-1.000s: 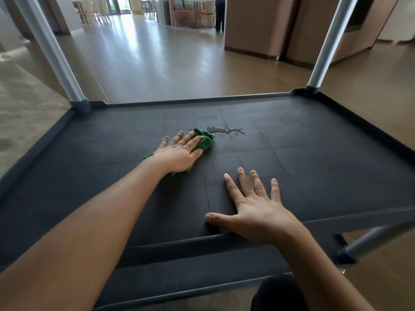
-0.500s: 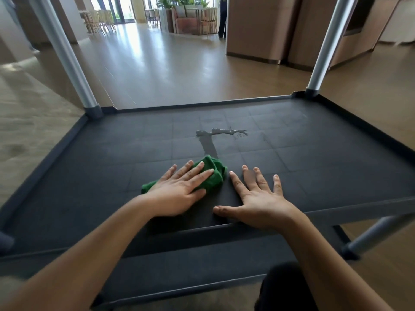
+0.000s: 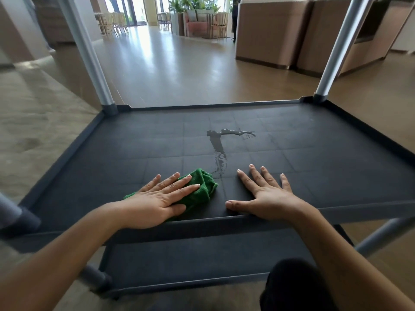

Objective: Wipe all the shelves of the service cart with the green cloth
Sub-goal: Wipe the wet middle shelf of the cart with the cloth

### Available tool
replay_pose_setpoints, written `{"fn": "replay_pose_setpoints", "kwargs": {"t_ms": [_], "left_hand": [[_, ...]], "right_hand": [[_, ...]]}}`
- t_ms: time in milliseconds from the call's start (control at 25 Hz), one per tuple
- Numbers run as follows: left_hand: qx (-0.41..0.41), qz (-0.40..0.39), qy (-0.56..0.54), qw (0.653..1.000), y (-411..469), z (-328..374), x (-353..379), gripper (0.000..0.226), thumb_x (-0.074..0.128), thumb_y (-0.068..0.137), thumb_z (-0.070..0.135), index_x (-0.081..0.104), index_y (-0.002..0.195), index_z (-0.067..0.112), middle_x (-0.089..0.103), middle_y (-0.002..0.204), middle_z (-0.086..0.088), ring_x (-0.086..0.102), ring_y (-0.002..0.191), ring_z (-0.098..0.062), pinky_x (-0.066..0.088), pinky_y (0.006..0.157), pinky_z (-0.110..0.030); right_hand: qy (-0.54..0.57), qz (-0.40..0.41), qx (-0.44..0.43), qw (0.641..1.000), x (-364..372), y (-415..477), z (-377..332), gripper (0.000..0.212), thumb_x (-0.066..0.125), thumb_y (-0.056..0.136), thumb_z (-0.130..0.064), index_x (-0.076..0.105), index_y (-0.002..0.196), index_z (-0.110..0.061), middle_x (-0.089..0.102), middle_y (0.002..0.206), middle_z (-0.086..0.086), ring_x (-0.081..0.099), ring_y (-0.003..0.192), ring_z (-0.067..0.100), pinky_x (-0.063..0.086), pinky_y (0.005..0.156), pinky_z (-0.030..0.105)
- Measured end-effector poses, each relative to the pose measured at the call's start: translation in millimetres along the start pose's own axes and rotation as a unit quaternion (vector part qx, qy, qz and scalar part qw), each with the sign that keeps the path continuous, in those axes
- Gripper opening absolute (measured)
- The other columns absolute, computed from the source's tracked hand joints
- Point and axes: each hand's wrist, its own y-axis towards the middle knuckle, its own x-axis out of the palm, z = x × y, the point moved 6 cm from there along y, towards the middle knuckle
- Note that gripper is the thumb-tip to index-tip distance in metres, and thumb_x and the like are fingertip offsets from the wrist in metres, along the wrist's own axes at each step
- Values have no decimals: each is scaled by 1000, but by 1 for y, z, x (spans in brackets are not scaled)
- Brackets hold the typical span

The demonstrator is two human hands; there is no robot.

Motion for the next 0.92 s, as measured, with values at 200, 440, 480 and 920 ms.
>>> {"fn": "replay_pose_setpoints", "kwargs": {"t_ms": [200,440,480,920], "left_hand": [[-31,34,19,999,-6,7,-1,52,21,102,46,-23,123,65,-30,140,34,-38,128,8,-25,109,-24],[-48,63,13,997,-9,22,3,50,21,102,45,-21,126,60,-28,142,31,-32,134,4,-22,114,-30],[-52,63,10,997,-9,24,4,51,21,102,46,-21,128,59,-28,142,31,-31,134,4,-21,114,-31],[-57,46,0,997,0,50,16,56,20,97,60,-13,141,52,-25,143,32,-30,132,8,-20,114,-31]], "right_hand": [[3,3,-10,1000,-2,-3,5,116,14,41,-101,-11,143,-52,-23,154,-17,-27,140,7,-20,112,49],[43,102,-26,994,-13,-12,-14,78,32,85,-72,19,150,-31,4,160,-2,-3,147,18,-5,116,46],[64,131,-38,989,-15,-14,-25,68,33,91,-63,27,148,-26,11,159,1,3,147,18,-2,117,44],[146,130,-56,979,4,-23,-65,53,26,102,-30,12,151,-16,18,158,4,8,146,14,0,118,35]]}}
